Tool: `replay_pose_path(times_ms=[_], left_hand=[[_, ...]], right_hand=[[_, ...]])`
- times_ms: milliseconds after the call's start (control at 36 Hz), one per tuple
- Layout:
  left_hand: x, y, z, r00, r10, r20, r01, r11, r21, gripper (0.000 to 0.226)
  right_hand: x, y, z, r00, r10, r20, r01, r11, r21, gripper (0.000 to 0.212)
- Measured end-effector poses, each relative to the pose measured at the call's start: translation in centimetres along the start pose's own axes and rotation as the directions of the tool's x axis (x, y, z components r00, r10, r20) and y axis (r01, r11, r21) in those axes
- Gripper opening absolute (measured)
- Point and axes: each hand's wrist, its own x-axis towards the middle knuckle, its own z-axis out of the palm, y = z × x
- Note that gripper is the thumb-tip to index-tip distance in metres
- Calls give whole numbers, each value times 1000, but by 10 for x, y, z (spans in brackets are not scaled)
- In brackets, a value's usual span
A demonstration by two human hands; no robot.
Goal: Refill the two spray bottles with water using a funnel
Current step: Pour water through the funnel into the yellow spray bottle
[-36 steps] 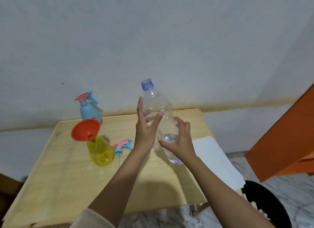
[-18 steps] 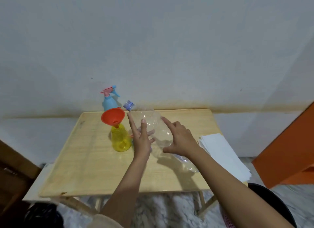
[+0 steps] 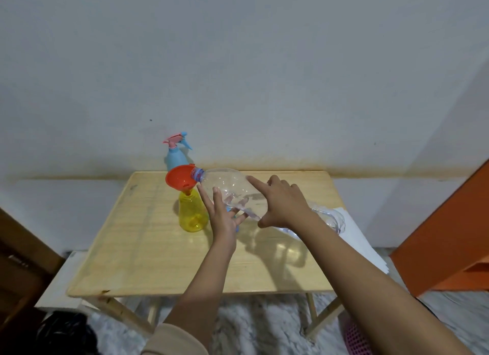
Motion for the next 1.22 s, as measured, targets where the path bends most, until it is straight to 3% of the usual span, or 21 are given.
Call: replay_pose_path(times_ms=[444, 806, 1222], left_hand=[[8, 7, 1, 998, -59, -1, 58, 982, -180, 52], [8, 4, 8, 998, -68, -9, 64, 966, -250, 51], [6, 7, 9, 999, 4, -34, -11, 980, -199, 53]], right_hand=[[3, -21, -38, 999, -29, -29, 24, 986, -164, 86], [7, -23, -48, 1000, -27, 9, 28, 972, -234, 92], [13, -25, -50, 999, -34, 30, 40, 969, -246, 94]])
